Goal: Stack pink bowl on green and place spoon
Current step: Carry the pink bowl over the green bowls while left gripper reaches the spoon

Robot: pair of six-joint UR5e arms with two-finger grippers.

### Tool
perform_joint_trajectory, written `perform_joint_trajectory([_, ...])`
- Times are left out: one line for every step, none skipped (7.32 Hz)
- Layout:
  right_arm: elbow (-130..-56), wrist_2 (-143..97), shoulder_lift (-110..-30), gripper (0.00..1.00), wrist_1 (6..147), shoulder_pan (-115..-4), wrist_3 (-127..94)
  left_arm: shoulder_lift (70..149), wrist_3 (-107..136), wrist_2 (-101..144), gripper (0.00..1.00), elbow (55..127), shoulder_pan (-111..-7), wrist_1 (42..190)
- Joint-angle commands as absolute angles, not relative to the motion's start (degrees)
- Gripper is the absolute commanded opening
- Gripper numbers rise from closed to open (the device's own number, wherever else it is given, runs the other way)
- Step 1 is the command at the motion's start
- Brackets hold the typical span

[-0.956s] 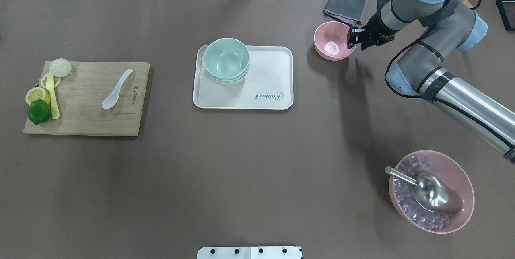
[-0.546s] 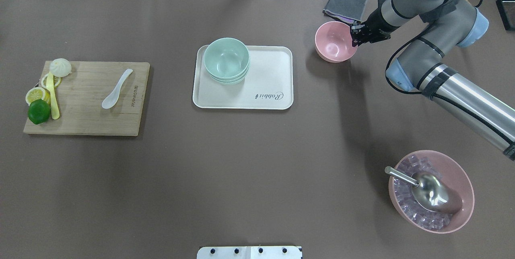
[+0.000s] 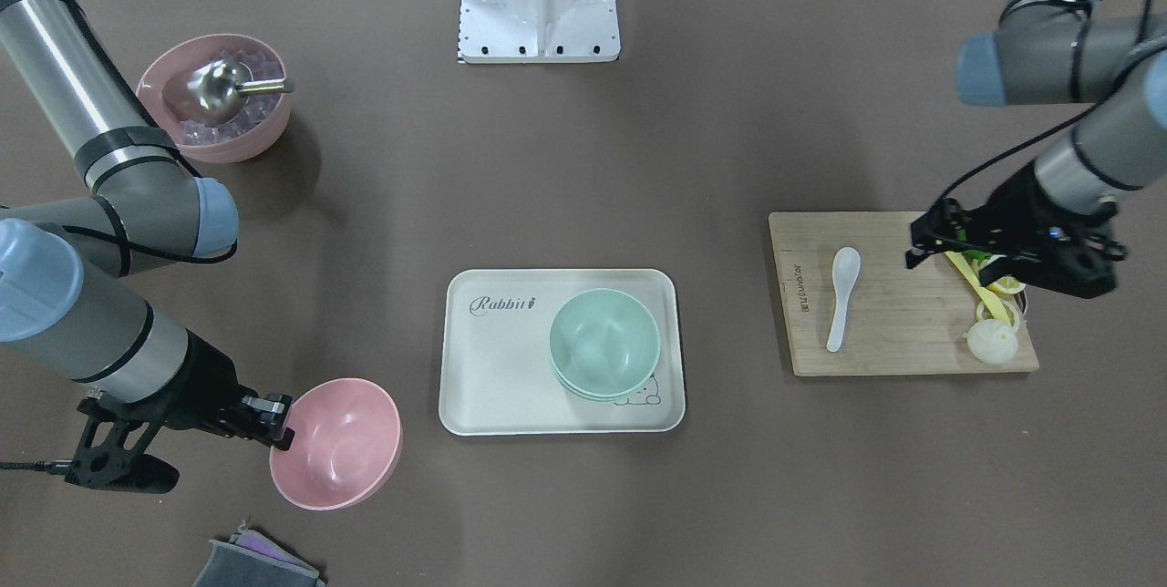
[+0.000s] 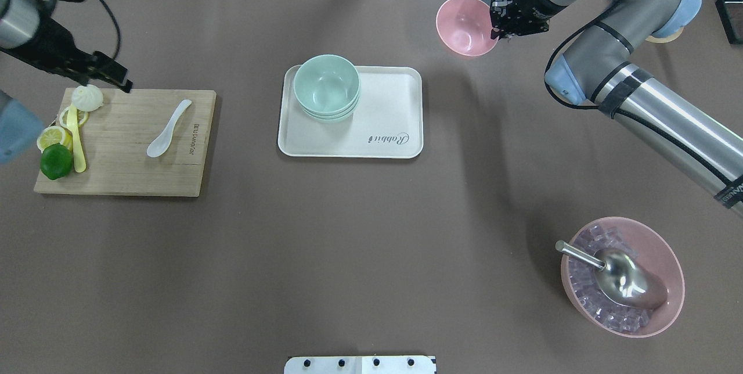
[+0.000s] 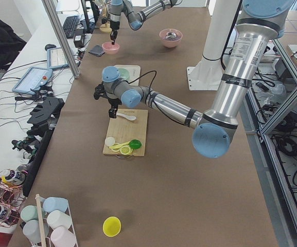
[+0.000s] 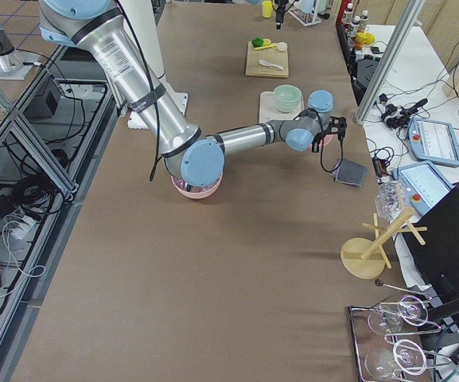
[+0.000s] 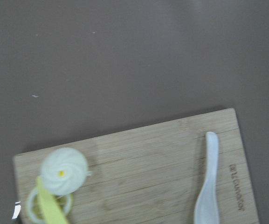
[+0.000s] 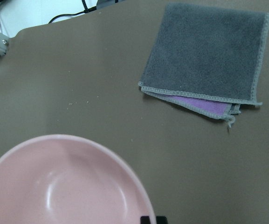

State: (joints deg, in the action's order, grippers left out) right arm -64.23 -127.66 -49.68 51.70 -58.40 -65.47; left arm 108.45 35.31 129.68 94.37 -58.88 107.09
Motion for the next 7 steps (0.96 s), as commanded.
perform_joint_trajectory([-64.7, -132.8, -48.0, 0.00, 51.8, -60.6, -66.8, 110.7, 39.4, 125.2, 0.97, 94.0, -52.9, 109.1])
perform_joint_trajectory([-66.8, -134.2, -47.3, 0.00, 51.8, -60.7, -71.1, 110.6, 36.1, 125.1, 0.97, 93.0, -52.9, 109.0])
perform_joint_trajectory([-69.1, -134.2, -46.3, 0.00, 51.9, -60.2, -75.9, 110.6, 34.1, 125.2, 0.97, 91.3, -52.9, 109.2])
perform_joint_trajectory([-71.8, -134.0, -46.1, 0.00, 52.1, -58.3, -79.2, 111.0, 34.1, 125.2, 0.97, 89.8, -52.9, 109.2])
perform_joint_trajectory([-72.9, -131.9, -45.0, 0.00, 52.2, -55.1, -81.2, 111.2, 34.1, 124.8, 0.97, 88.7, -52.9, 110.2])
perform_joint_trajectory([-72.8, -127.5, -43.0, 0.00, 52.2, -52.0, -83.6, 111.6, 34.3, 124.8, 0.97, 85.6, -52.9, 113.6])
perform_joint_trajectory([-71.6, -123.4, -41.2, 0.00, 52.6, -49.6, -84.1, 112.9, 34.4, 124.8, 0.97, 82.3, -52.9, 116.3])
